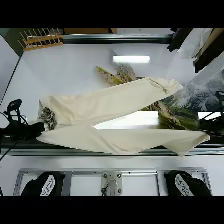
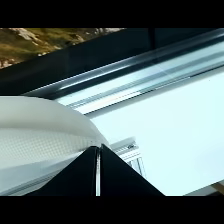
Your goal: Fold the clothes and pants, and hang the long-sleeved shirts on hangers.
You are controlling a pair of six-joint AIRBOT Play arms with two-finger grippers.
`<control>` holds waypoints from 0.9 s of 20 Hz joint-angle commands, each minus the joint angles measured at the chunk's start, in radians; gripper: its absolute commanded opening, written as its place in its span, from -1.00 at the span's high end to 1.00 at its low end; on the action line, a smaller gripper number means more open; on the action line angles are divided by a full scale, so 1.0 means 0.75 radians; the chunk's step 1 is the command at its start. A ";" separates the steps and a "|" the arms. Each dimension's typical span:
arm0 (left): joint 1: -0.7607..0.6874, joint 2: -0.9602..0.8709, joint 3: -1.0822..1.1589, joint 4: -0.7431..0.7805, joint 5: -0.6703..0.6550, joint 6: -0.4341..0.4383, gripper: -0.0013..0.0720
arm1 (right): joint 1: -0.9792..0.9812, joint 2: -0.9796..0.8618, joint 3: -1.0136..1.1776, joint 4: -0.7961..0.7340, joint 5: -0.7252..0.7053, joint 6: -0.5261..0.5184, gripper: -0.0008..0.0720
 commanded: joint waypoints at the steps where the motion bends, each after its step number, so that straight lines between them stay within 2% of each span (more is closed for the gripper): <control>1: -0.001 0.172 -0.115 0.017 -0.032 0.009 0.91 | -0.064 0.039 -0.027 -0.002 -0.067 -0.003 0.93; 2: -0.001 0.198 -0.121 0.017 -0.032 0.032 0.76 | -0.063 0.039 -0.027 0.038 -0.115 -0.003 0.93; 3: -0.001 0.214 -0.115 0.018 -0.024 0.047 -0.04 | -0.063 0.039 -0.027 0.093 -0.170 -0.002 0.91; 4: -0.001 0.218 -0.097 0.017 -0.008 0.047 -0.66 | -0.063 0.039 -0.027 0.144 -0.227 0.001 0.75; 5: -0.001 0.200 -0.060 0.017 0.004 0.047 -0.75 | -0.063 0.039 -0.027 0.199 -0.292 0.003 0.02; 6: -0.001 0.164 -0.011 0.017 0.012 0.047 -0.75 | -0.063 0.039 -0.027 0.250 -0.358 0.002 -0.76; 9: -0.001 -0.023 0.184 0.019 0.090 0.068 -0.75 | -0.063 0.039 -0.025 0.347 -0.469 0.003 -0.81; 14: 0.000 -0.469 0.492 0.014 0.238 0.131 -0.74 | -0.063 0.039 -0.026 0.391 -0.468 0.002 -0.81; 16: 0.017 -0.667 0.595 -0.063 0.254 0.231 -0.74 | -0.063 0.039 -0.026 0.391 -0.446 0.002 -0.81; 18: 0.088 -0.867 0.714 -0.245 0.269 0.342 -0.74 | -0.063 0.039 -0.026 0.391 -0.397 0.002 -0.81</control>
